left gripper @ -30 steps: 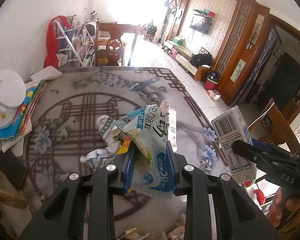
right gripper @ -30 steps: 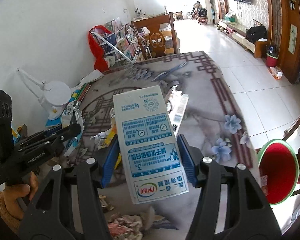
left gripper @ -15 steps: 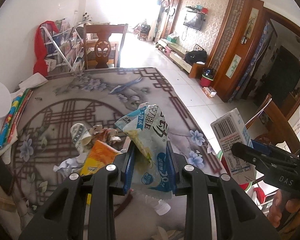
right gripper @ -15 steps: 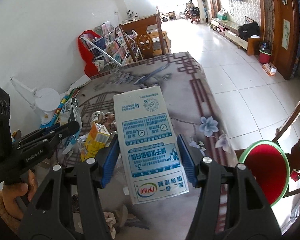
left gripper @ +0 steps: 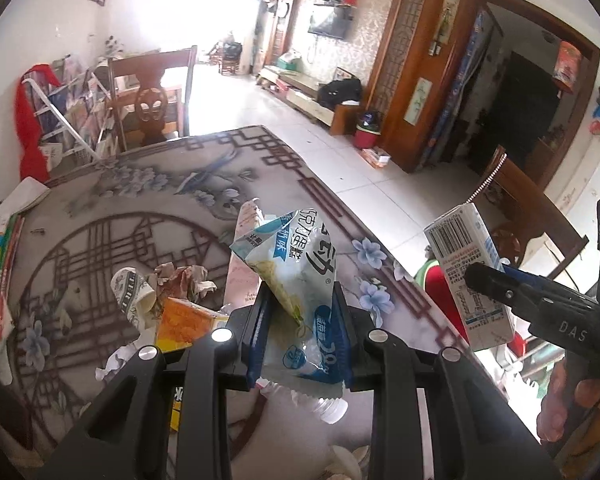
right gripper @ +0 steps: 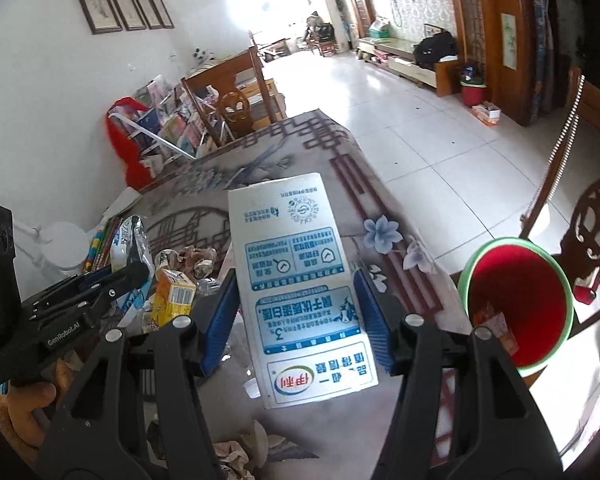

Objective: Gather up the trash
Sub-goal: 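Carry the wrapper in the left tool and milk carton in the right tool to the red bucket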

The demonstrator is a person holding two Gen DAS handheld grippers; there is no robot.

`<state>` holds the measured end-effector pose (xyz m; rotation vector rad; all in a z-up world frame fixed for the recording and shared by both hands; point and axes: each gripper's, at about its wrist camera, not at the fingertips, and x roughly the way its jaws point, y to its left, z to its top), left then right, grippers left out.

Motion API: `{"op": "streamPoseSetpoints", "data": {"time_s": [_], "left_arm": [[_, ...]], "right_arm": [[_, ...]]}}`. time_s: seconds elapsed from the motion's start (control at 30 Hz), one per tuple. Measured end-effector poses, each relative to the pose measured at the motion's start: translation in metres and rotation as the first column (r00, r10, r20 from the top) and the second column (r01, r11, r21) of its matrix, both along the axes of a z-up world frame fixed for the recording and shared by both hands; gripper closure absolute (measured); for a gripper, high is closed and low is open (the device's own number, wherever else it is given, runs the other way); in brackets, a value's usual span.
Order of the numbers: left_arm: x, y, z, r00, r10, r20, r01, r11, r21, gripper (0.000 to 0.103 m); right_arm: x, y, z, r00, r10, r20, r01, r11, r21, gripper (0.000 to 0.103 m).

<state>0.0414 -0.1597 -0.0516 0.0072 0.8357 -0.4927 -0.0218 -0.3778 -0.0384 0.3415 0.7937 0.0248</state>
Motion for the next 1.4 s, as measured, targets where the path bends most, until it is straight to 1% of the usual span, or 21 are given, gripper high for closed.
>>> {"op": "streamPoseSetpoints", "data": {"time_s": [0.17, 0.3, 0.4, 0.5, 0.53, 0.57, 0.63, 0.67, 0.73, 0.77, 0.83, 0.93, 0.97, 1.0, 1.1, 1.23, 1.27, 1.33, 1.4], "left_arm": [[-0.003, 0.007, 0.0, 1.0, -0.021, -0.008, 0.021, 1.0, -0.013, 0.077], [-0.004, 0.007, 0.002, 1.0, -0.026, -0.005, 0.026, 1.0, -0.014, 0.077], [-0.007, 0.002, 0.003, 0.999, -0.039, -0.003, 0.039, 0.999, -0.016, 0.077], [-0.006, -0.009, 0.003, 0.999, -0.048, 0.002, 0.048, 0.999, -0.012, 0.077], [-0.007, -0.012, 0.003, 0.999, -0.046, 0.005, 0.046, 0.999, -0.01, 0.077], [-0.007, -0.015, 0.002, 0.999, -0.037, 0.006, 0.037, 0.999, -0.003, 0.077], [-0.008, -0.018, 0.002, 1.0, -0.027, -0.005, 0.027, 1.0, -0.008, 0.077], [-0.008, -0.02, 0.002, 1.0, -0.024, -0.002, 0.024, 1.0, -0.004, 0.077], [-0.007, -0.022, 0.002, 1.0, -0.01, -0.001, 0.01, 1.0, 0.002, 0.077], [-0.007, -0.022, 0.001, 1.0, 0.001, -0.005, -0.001, 1.0, -0.001, 0.077], [-0.009, -0.024, 0.002, 1.0, 0.017, -0.008, -0.017, 1.0, 0.003, 0.077], [-0.011, -0.027, 0.002, 0.999, 0.033, -0.007, -0.033, 0.999, 0.018, 0.077], [-0.011, -0.027, 0.001, 0.999, 0.037, -0.008, -0.036, 0.999, 0.019, 0.077], [-0.011, -0.028, 0.001, 0.999, 0.043, -0.011, -0.043, 0.999, 0.021, 0.077], [-0.008, -0.033, -0.002, 0.998, 0.055, -0.019, -0.054, 0.998, 0.02, 0.077], [-0.005, -0.053, -0.003, 0.999, 0.038, -0.028, -0.038, 0.999, 0.009, 0.077], [-0.004, -0.06, -0.004, 0.999, 0.026, -0.03, -0.026, 1.0, 0.006, 0.077], [-0.003, -0.082, -0.004, 0.999, -0.013, -0.034, 0.013, 1.0, 0.0, 0.077], [-0.003, -0.106, -0.006, 0.997, -0.061, -0.036, 0.061, 0.998, -0.005, 0.077]], "right_arm": [[0.0, 0.006, 0.002, 1.0, -0.018, -0.003, 0.017, 1.0, -0.016, 0.047], [0.003, 0.004, 0.008, 1.0, -0.019, 0.013, 0.02, 0.999, -0.032, 0.048], [-0.003, -0.002, 0.01, 1.0, -0.024, 0.012, 0.024, 0.999, -0.034, 0.054], [-0.005, -0.01, 0.006, 1.0, -0.01, -0.011, 0.009, 0.999, -0.039, 0.054], [-0.003, -0.013, 0.0, 0.999, 0.011, -0.037, -0.012, 1.0, -0.028, 0.054], [0.002, -0.015, -0.011, 0.996, 0.039, -0.084, -0.04, 0.999, -0.007, 0.054], [0.007, -0.013, -0.032, 0.986, 0.063, -0.153, -0.063, 0.998, 0.006, 0.053], [0.01, -0.007, -0.048, 0.976, 0.096, -0.193, -0.098, 0.995, -0.001, 0.051], [0.016, 0.007, -0.075, 0.952, 0.145, -0.27, -0.16, 0.987, -0.033, 0.044], [0.019, 0.015, -0.09, 0.935, 0.171, -0.31, -0.194, 0.98, -0.046, 0.044], [0.023, 0.025, -0.107, 0.918, 0.205, -0.34, -0.235, 0.971, -0.049, 0.044], [0.031, 0.032, -0.128, 0.891, 0.225, -0.394, -0.276, 0.958, -0.078, 0.044], [0.032, 0.034, -0.135, 0.878, 0.237, -0.415, -0.291, 0.954, -0.07, 0.044], [0.032, 0.033, -0.138, 0.875, 0.245, -0.417, -0.296, 0.953, -0.062, 0.047], [0.028, 0.025, -0.129, 0.889, 0.249, -0.384, -0.287, 0.957, -0.044, 0.048], [0.02, -0.004, -0.097, 0.932, 0.215, -0.292, -0.239, 0.97, -0.048, 0.048], [0.016, -0.019, -0.085, 0.948, 0.185, -0.258, -0.204, 0.978, -0.049, 0.048], [0.011, -0.043, -0.071, 0.966, 0.137, -0.219, -0.151, 0.987, -0.049, 0.048], [0.002, -0.076, -0.058, 0.982, 0.061, -0.18, -0.072, 0.996, -0.05, 0.048]]}}
